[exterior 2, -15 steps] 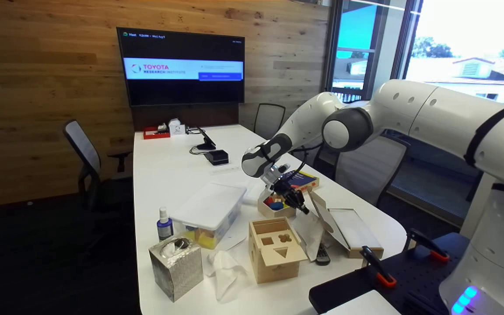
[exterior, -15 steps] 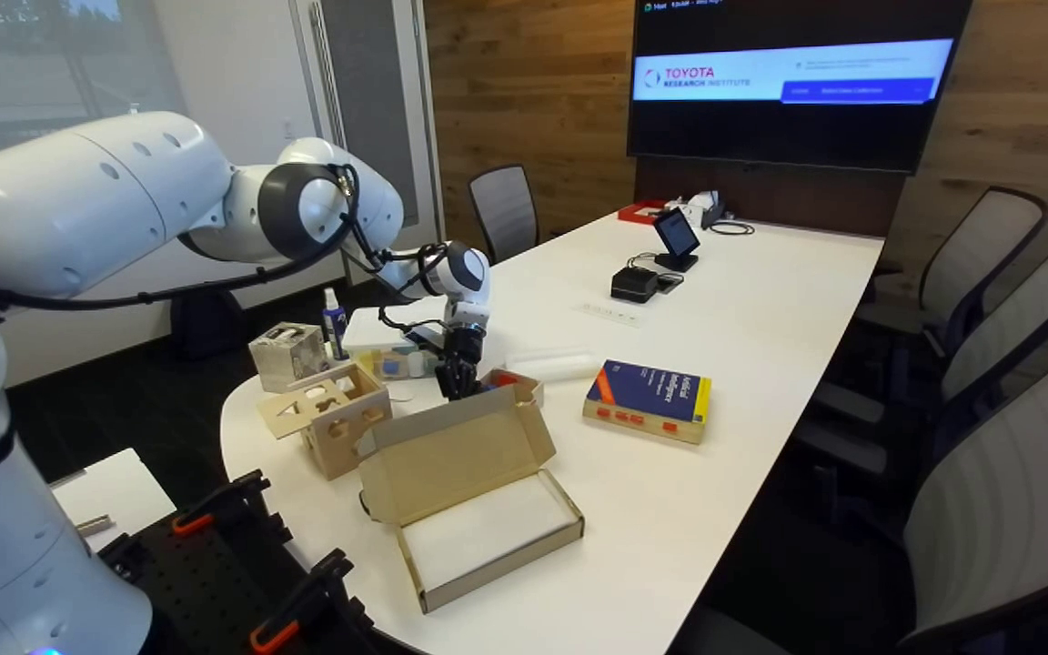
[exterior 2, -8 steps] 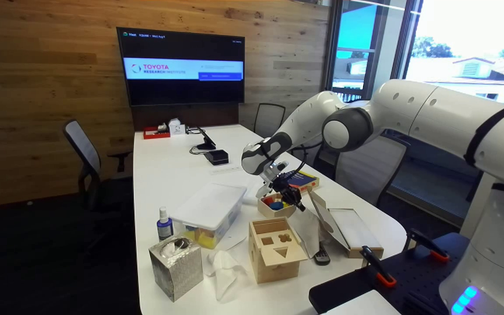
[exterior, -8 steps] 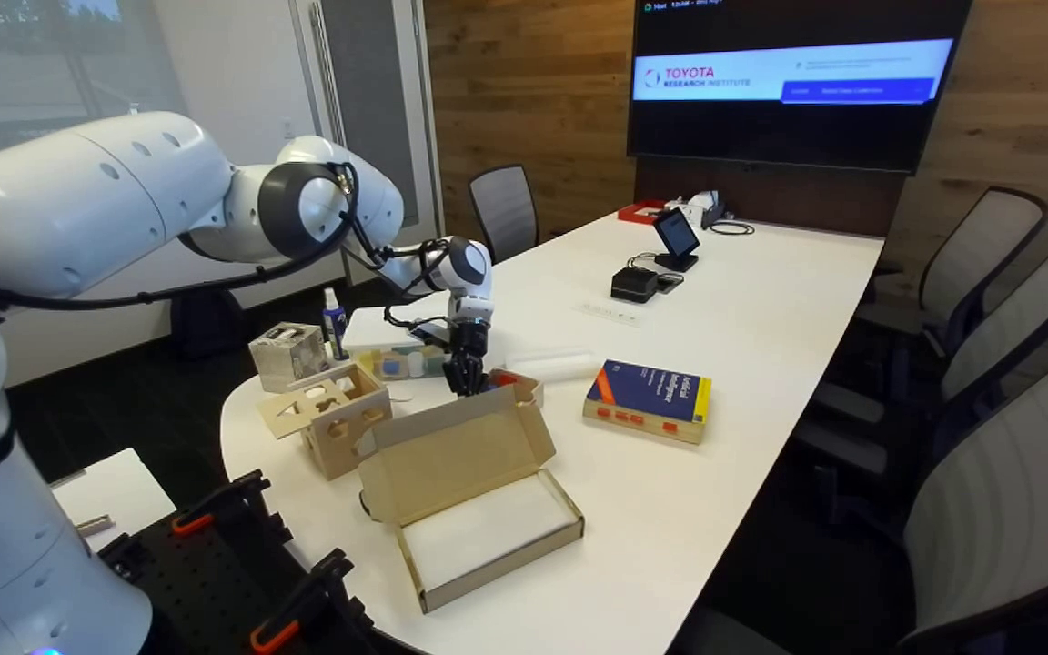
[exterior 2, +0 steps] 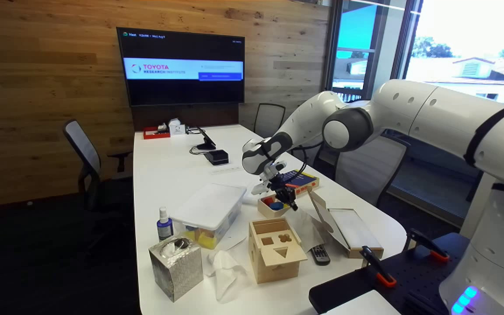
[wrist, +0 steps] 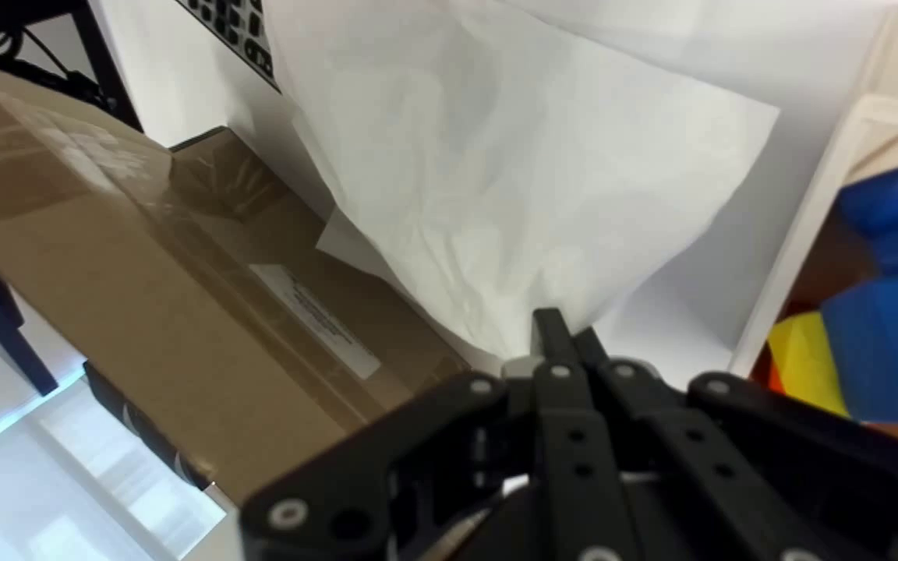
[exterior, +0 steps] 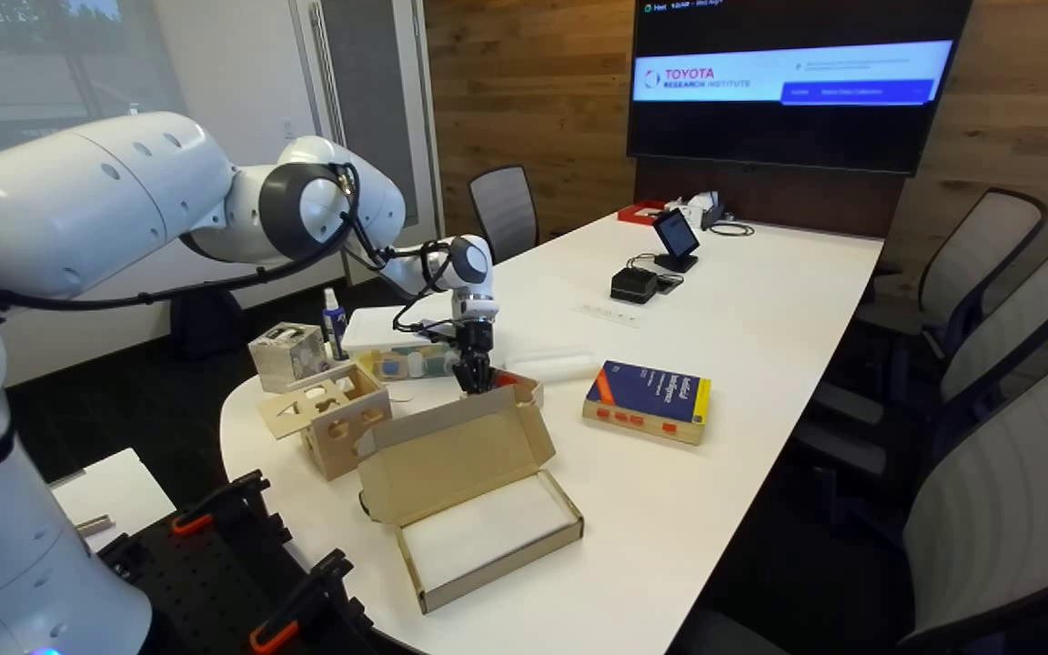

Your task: Use a napkin to wipe a spot on the right

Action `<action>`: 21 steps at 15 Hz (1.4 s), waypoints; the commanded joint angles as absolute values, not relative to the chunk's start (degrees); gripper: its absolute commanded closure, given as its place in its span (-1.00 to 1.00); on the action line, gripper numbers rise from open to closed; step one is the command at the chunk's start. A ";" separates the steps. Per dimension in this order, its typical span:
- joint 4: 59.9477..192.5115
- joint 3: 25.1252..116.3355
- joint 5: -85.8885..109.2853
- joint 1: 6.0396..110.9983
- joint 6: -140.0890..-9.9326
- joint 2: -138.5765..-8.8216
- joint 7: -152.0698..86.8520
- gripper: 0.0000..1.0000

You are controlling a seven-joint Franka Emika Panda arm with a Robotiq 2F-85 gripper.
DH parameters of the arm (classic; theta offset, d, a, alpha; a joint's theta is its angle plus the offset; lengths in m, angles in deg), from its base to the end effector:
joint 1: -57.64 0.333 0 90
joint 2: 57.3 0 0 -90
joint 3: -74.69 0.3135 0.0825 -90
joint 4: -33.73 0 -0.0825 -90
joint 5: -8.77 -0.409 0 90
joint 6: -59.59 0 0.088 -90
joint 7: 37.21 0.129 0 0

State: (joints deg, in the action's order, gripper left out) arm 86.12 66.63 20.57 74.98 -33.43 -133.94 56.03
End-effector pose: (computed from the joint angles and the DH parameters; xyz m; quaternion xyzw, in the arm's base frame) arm 0.6861 0.1136 -0.0140 0.7397 -0.5763 -0.0492 0.3440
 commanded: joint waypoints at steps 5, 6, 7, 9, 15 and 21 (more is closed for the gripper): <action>93.31 70.19 17.01 73.72 -31.49 -129.32 53.27 0.99; 94.15 70.66 16.11 73.51 -30.55 -128.98 53.16 0.99; 95.05 71.17 15.26 73.24 -29.31 -128.71 53.28 0.99; 96.70 72.18 13.28 72.49 -27.07 -128.32 53.51 0.99; 102.28 73.89 7.35 69.98 -23.59 -127.68 54.78 0.99; 110.49 73.57 3.02 69.17 -27.44 -125.95 55.98 0.99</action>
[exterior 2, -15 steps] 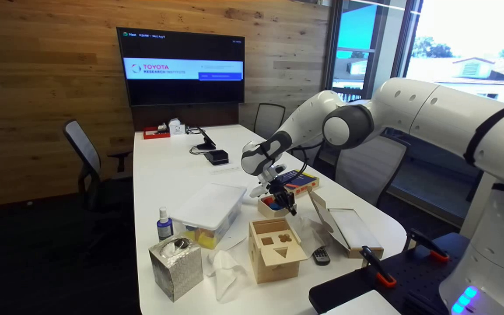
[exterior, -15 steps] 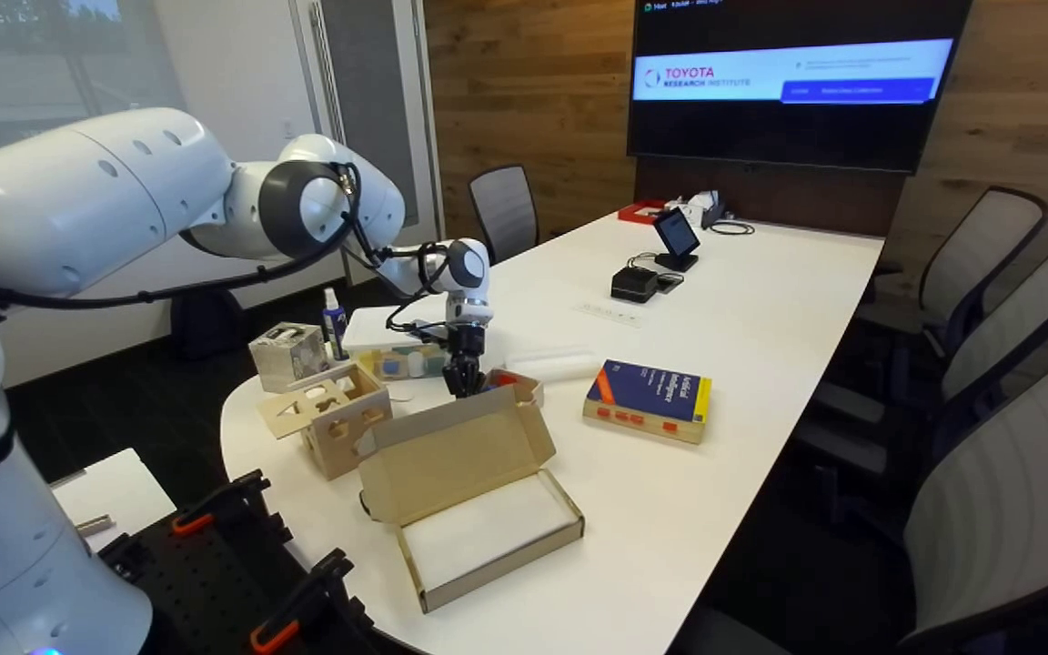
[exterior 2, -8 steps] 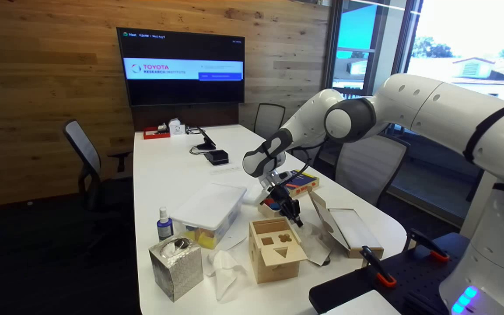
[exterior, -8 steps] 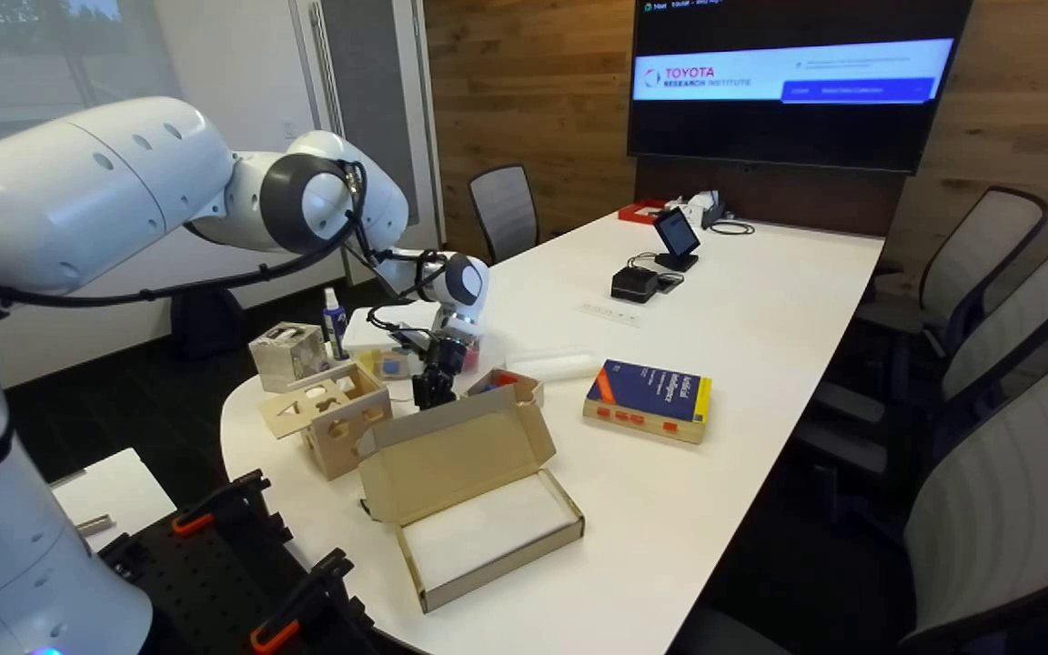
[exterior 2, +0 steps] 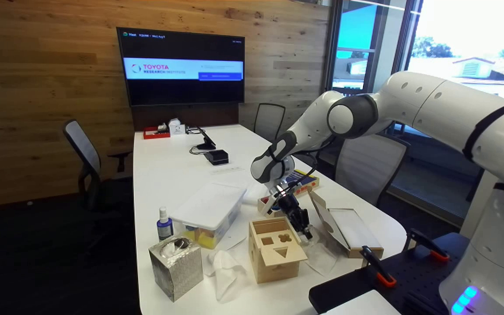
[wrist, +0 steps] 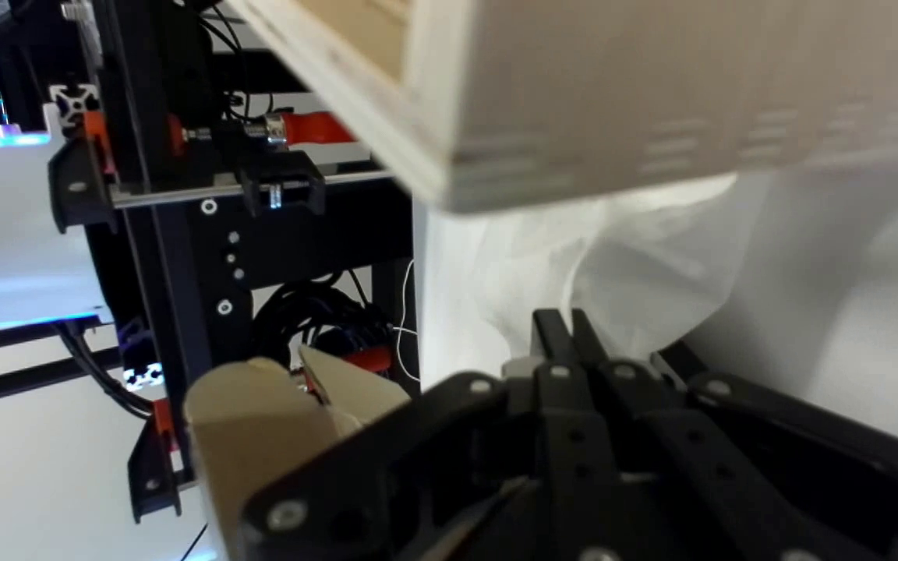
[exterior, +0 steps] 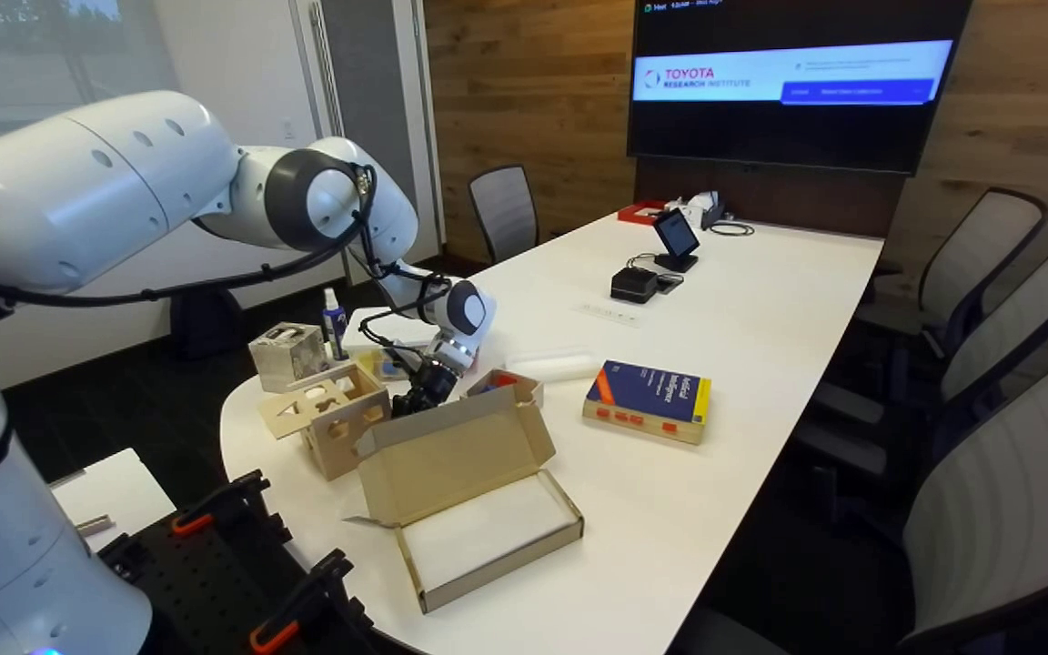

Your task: Use a napkin to wipe a spot on the right

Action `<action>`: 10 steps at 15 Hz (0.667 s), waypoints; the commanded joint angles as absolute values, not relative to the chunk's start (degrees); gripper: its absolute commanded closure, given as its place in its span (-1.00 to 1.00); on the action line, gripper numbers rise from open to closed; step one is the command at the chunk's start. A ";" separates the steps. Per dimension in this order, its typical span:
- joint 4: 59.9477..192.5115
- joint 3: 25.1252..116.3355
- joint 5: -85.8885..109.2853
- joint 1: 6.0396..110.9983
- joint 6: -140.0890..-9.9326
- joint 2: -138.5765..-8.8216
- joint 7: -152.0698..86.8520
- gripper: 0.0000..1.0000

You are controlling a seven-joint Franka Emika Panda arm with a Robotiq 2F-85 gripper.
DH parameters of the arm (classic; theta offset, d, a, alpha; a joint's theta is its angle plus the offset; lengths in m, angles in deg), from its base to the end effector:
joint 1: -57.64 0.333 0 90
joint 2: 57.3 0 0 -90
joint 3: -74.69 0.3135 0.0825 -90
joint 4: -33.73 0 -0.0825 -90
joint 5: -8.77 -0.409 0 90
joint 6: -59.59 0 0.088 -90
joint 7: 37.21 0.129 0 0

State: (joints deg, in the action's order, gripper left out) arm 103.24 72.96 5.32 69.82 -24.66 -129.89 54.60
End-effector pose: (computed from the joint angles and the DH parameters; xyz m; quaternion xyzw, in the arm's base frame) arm 0.5668 0.1136 -0.0670 0.6576 -0.5778 -0.3110 0.3700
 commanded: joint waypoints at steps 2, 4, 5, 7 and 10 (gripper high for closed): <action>113.21 73.60 1.50 69.11 -28.76 -125.48 56.02 0.99; 115.86 73.49 0.00 69.12 -30.20 -124.98 56.03 0.99; 117.33 73.42 -0.71 69.21 -31.26 -124.63 56.10 0.99; 118.93 72.88 -1.68 69.64 -32.89 -124.23 56.67 0.99; 119.48 71.56 -0.63 71.07 -34.02 -123.19 60.63 0.99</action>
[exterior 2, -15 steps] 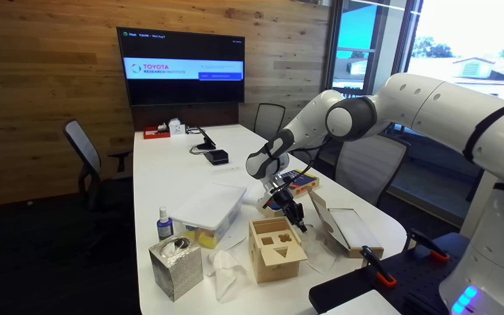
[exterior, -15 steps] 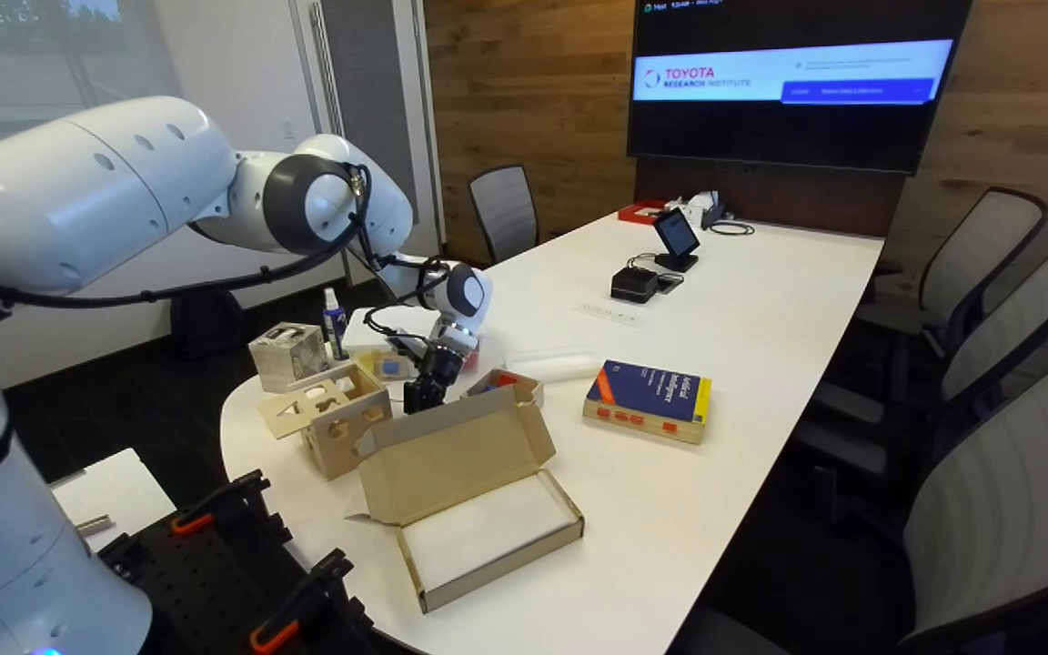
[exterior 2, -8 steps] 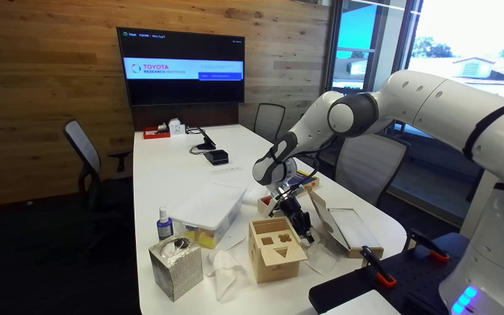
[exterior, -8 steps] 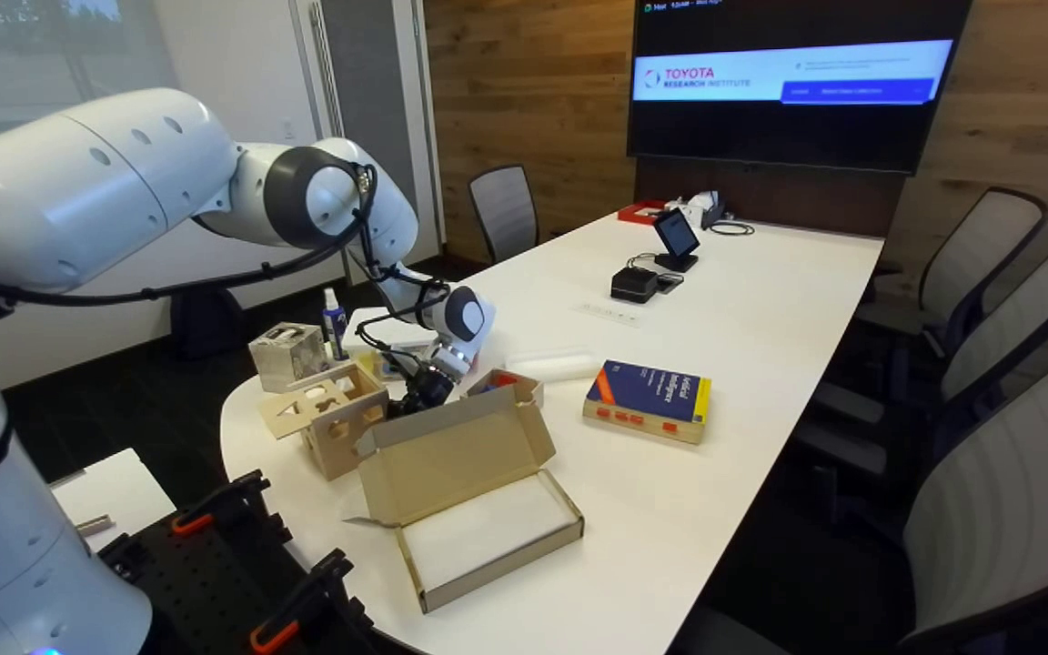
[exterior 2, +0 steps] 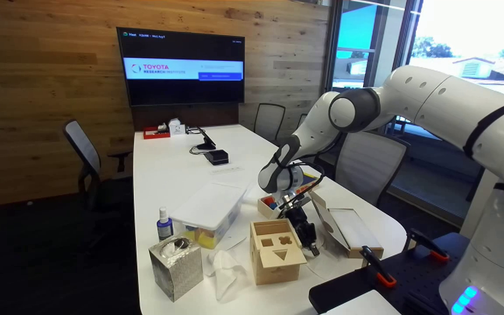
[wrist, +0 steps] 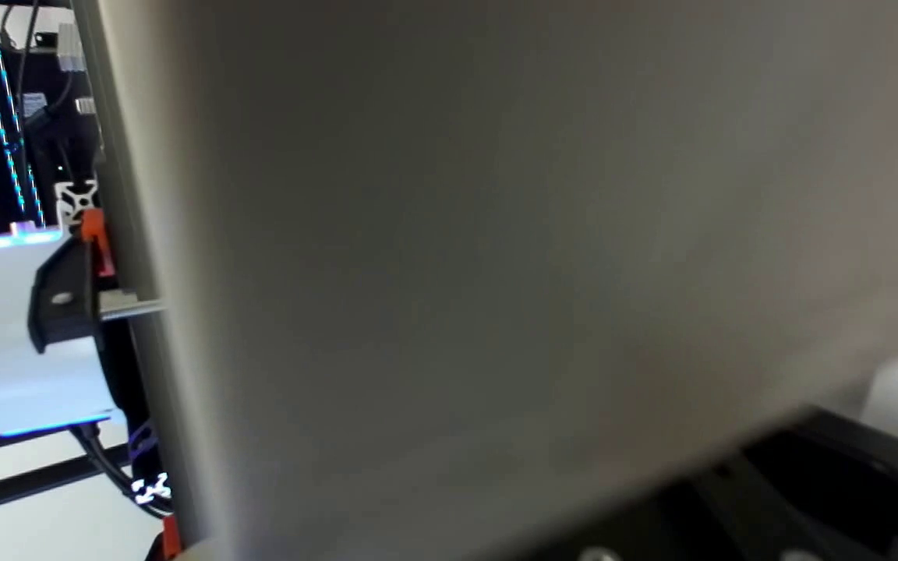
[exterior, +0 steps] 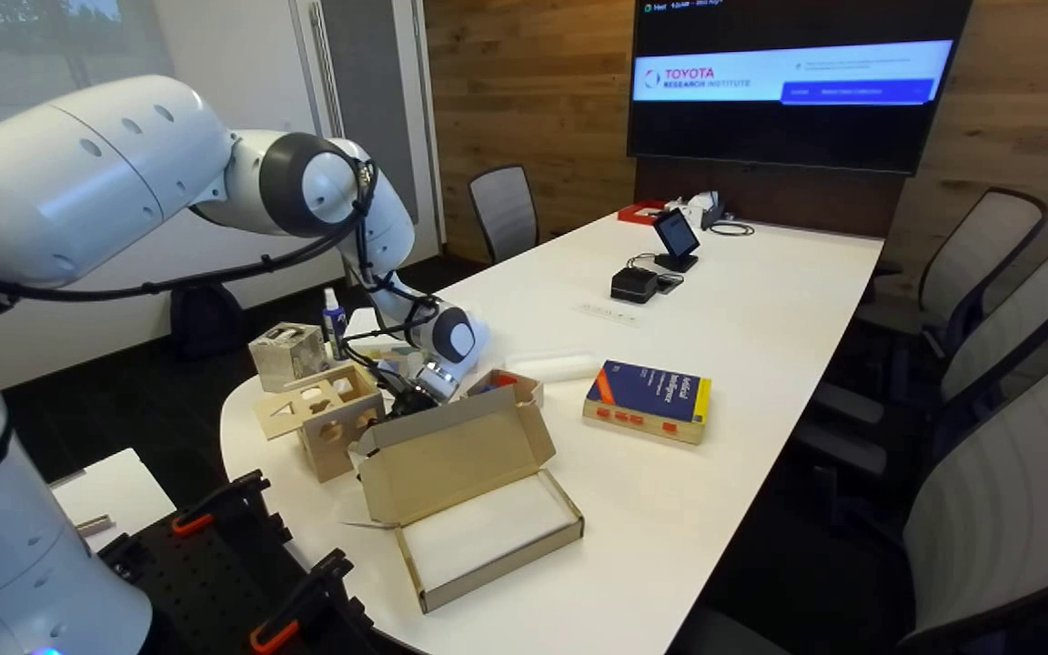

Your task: Use a napkin to wipe a spot on the right

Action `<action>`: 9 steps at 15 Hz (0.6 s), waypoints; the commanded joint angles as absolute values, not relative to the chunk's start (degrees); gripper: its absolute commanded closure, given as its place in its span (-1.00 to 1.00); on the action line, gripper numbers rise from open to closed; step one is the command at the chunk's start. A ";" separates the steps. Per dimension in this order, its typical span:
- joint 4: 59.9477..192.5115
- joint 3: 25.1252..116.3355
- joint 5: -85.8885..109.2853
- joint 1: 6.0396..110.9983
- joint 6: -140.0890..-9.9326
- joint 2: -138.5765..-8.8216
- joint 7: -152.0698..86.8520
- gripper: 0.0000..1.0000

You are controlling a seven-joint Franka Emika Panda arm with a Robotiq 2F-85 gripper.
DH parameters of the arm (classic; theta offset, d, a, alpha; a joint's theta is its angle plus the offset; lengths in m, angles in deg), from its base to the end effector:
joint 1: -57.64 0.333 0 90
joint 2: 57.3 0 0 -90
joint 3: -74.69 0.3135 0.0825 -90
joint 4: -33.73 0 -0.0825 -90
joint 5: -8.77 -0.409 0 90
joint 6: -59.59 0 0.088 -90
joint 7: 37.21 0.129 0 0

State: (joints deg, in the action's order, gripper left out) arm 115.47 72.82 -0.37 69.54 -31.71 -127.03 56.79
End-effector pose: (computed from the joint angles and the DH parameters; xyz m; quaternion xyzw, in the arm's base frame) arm 0.5124 0.1091 -0.0958 0.6155 -0.6076 -0.3464 0.3632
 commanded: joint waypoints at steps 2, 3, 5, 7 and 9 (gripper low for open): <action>118.76 70.61 0.76 72.13 -34.51 -122.76 63.58 0.99; 118.07 70.19 1.73 72.65 -34.71 -122.64 64.69 0.99; 116.71 69.43 4.11 73.59 -34.64 -122.48 66.90 0.99; 114.98 69.10 6.54 74.03 -34.52 -122.74 67.96 0.99; 113.16 68.92 9.06 74.44 -34.41 -123.33 68.56 0.99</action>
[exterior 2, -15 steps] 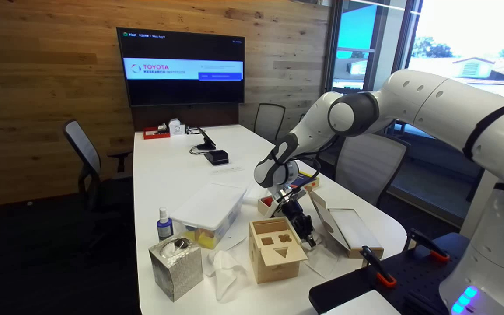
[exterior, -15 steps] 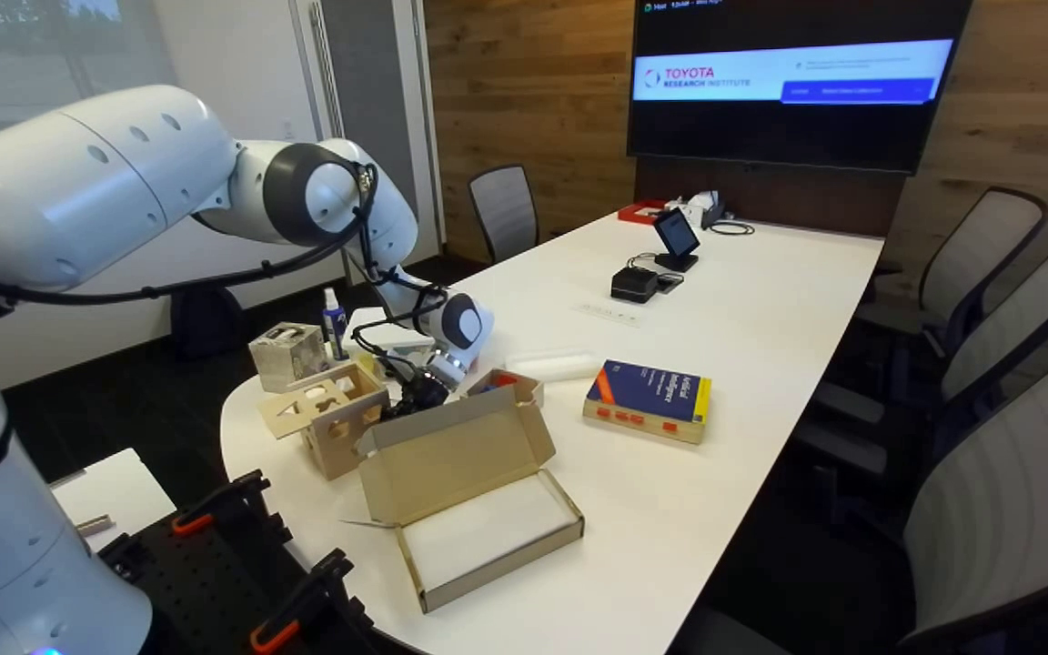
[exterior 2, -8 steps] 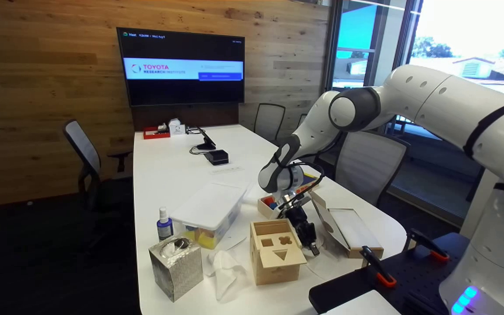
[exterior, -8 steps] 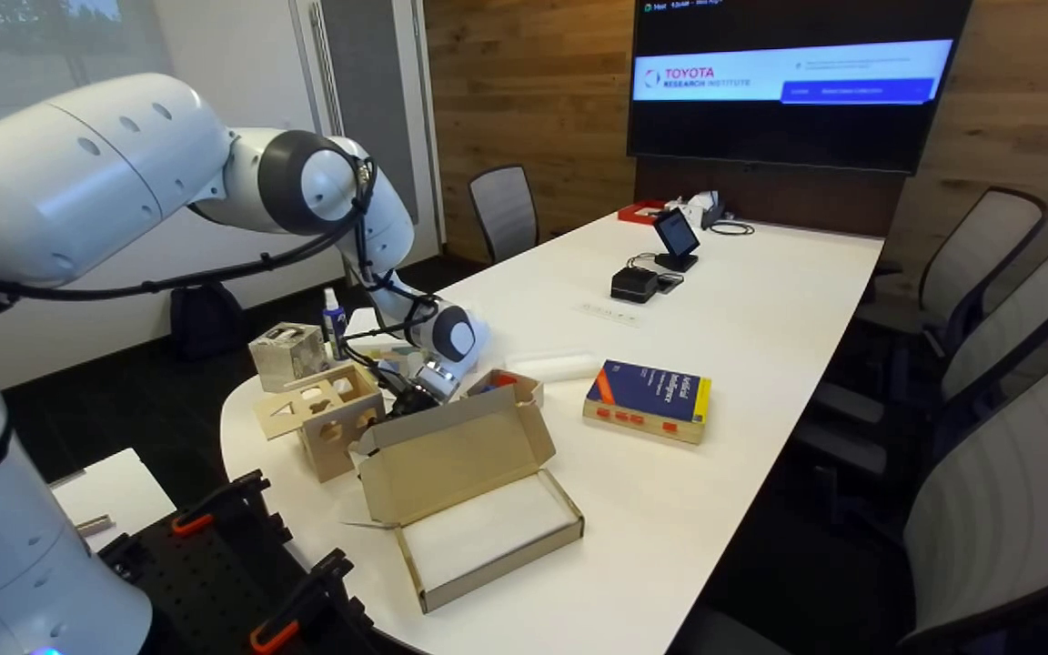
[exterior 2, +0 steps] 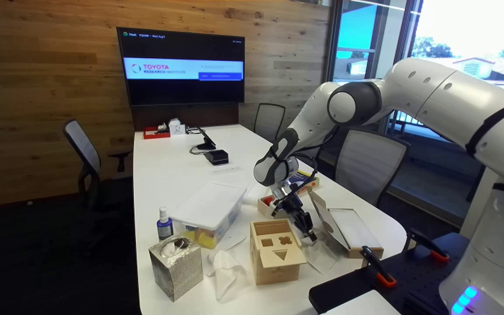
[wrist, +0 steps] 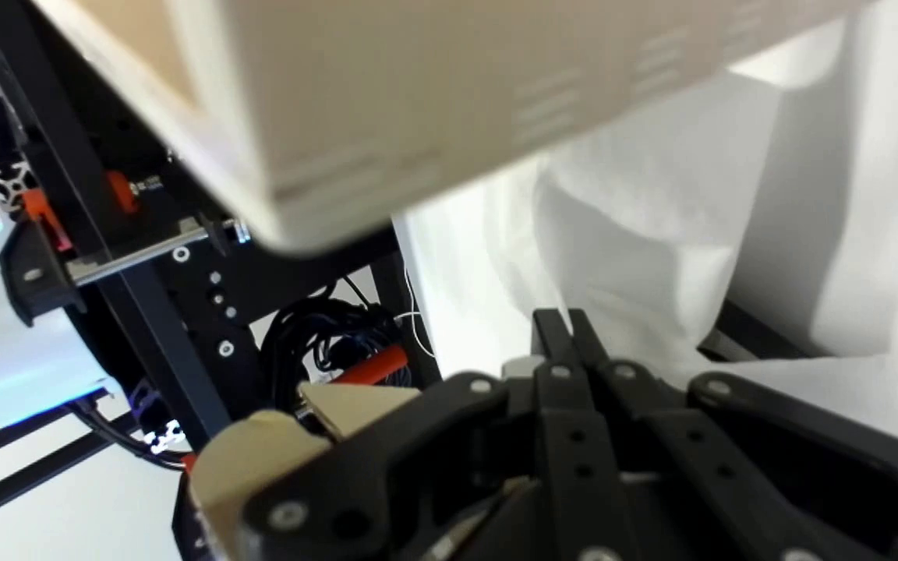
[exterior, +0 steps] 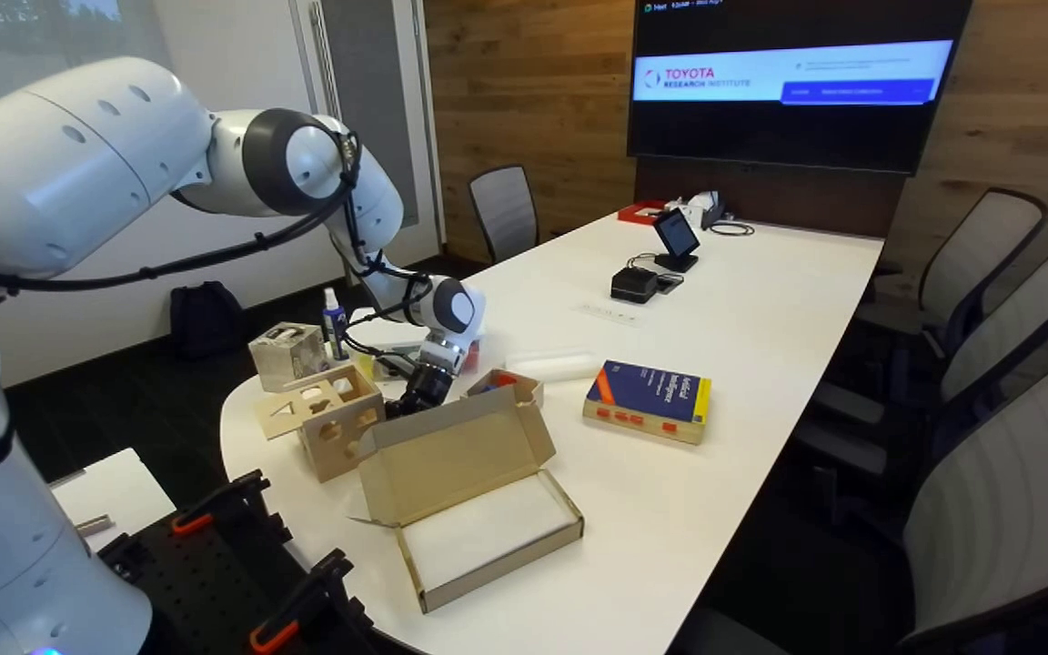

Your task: Use a napkin to wipe a spot on the right

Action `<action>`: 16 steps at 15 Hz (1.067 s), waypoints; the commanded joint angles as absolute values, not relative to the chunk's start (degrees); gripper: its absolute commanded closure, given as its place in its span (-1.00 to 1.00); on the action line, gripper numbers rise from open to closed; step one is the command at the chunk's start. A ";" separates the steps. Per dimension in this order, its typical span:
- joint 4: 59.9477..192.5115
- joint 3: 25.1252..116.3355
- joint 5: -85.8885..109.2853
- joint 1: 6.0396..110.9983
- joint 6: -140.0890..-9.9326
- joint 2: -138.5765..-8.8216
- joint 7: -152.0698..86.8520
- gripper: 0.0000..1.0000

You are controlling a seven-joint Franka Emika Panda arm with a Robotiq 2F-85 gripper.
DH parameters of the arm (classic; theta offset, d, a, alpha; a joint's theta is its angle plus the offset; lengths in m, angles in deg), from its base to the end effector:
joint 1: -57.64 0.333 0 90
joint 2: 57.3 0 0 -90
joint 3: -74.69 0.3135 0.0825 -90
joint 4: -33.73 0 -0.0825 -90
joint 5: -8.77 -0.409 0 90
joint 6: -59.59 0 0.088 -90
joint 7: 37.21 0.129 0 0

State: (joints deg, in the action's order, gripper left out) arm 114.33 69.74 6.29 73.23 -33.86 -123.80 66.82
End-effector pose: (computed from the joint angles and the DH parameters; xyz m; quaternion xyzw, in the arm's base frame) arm 0.5511 0.1067 -0.0619 0.6084 -0.6537 -0.2186 0.3934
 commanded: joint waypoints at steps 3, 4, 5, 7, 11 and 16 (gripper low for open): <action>110.72 69.01 11.84 74.62 -34.68 -124.41 68.29 0.99; 110.07 68.97 12.66 74.72 -35.02 -124.71 68.31 0.99; 109.32 68.93 13.35 74.78 -35.35 -125.06 68.23 0.99; 108.05 68.81 14.83 74.77 -36.21 -125.62 68.02 0.99; 106.06 68.45 17.14 74.76 -37.48 -126.08 67.77 0.99; 105.71 68.26 20.50 75.29 -40.33 -123.96 66.91 0.99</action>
State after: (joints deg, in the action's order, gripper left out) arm 105.53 68.90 18.81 74.13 -38.32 -125.61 67.04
